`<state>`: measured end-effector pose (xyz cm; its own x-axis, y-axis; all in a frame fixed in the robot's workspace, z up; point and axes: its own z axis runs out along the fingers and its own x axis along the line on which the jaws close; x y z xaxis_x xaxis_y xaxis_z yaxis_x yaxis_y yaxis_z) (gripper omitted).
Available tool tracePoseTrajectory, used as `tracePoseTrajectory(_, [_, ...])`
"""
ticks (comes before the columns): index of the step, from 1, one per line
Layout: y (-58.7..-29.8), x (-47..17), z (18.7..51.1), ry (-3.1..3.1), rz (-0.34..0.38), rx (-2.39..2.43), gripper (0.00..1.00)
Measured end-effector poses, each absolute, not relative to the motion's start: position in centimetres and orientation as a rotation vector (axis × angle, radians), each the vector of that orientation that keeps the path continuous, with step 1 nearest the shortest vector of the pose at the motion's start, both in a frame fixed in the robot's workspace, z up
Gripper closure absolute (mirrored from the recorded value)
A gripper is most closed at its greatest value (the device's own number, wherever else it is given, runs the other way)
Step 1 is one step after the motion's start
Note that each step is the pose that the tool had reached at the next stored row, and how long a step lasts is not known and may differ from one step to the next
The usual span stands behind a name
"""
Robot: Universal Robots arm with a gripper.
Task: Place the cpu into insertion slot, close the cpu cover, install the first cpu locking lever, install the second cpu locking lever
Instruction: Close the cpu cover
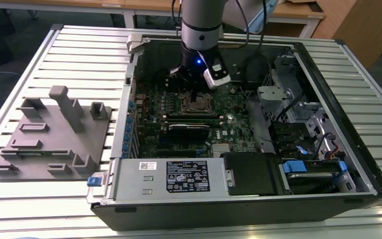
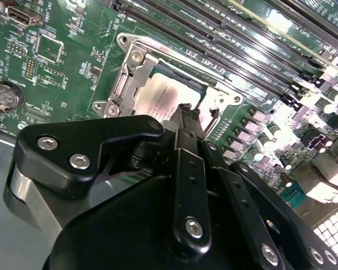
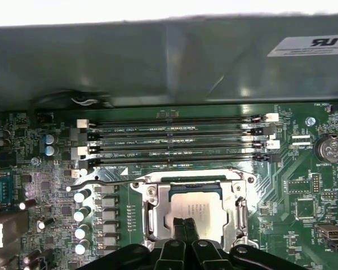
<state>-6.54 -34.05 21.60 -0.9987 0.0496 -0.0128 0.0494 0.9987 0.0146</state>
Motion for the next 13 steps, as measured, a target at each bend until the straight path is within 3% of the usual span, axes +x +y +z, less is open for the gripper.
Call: tracePoseTrajectory(13, [-34.05, -6.85, 21.56, 3.127, 0.023, 0.077, 0.89])
